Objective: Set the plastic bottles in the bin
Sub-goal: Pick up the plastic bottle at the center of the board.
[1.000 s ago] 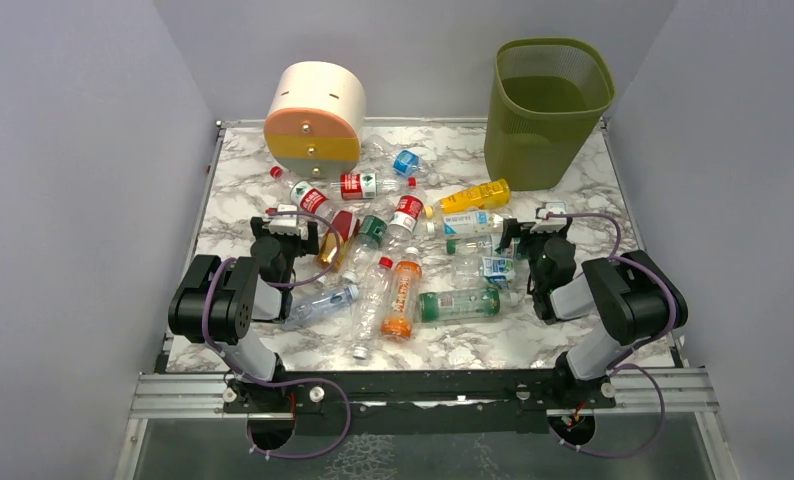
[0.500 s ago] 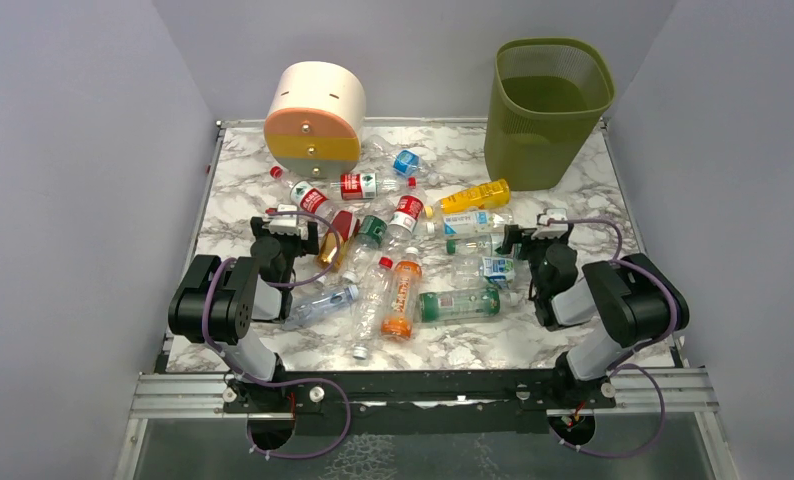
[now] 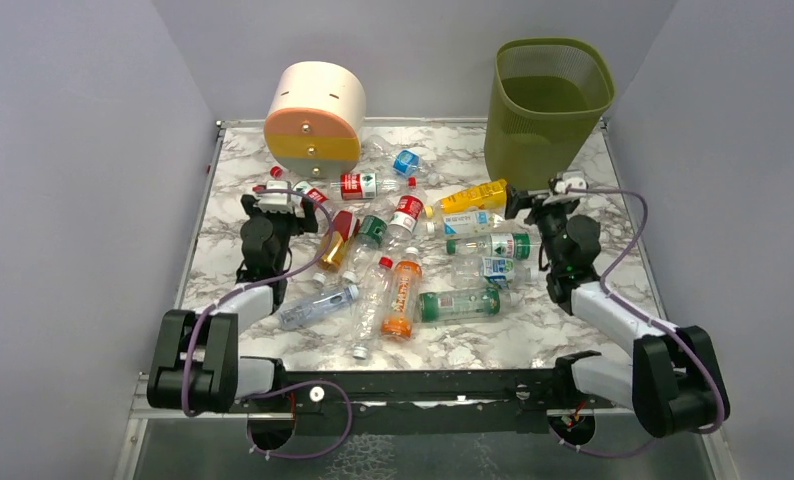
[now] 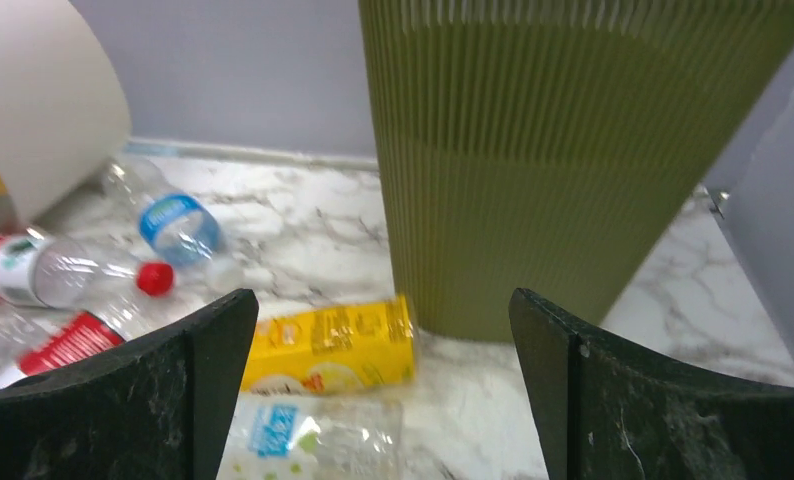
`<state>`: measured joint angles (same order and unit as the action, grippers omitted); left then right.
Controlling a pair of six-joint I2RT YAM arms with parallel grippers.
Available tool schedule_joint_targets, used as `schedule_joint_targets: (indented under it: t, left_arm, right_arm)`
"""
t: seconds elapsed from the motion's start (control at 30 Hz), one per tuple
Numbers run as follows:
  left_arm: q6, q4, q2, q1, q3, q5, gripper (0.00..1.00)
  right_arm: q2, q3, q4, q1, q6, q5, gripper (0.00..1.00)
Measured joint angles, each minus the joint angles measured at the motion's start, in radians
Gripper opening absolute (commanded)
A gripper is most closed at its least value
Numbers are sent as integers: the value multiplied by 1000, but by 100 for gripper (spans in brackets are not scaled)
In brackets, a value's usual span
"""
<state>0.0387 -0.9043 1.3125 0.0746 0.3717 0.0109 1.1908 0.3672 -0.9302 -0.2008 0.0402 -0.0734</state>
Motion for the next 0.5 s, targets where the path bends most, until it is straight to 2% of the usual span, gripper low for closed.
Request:
schedule_joint_targets:
  t: [0.23,0.5]
  left_arm:
    - [-121,150,-165,15,104,-58,99]
    - [-377,345,-349,19,226,-113,99]
  right_arm:
    - [-91,306,383,0,-70,103,100]
    - [-25,632,830,0,-192,212,100]
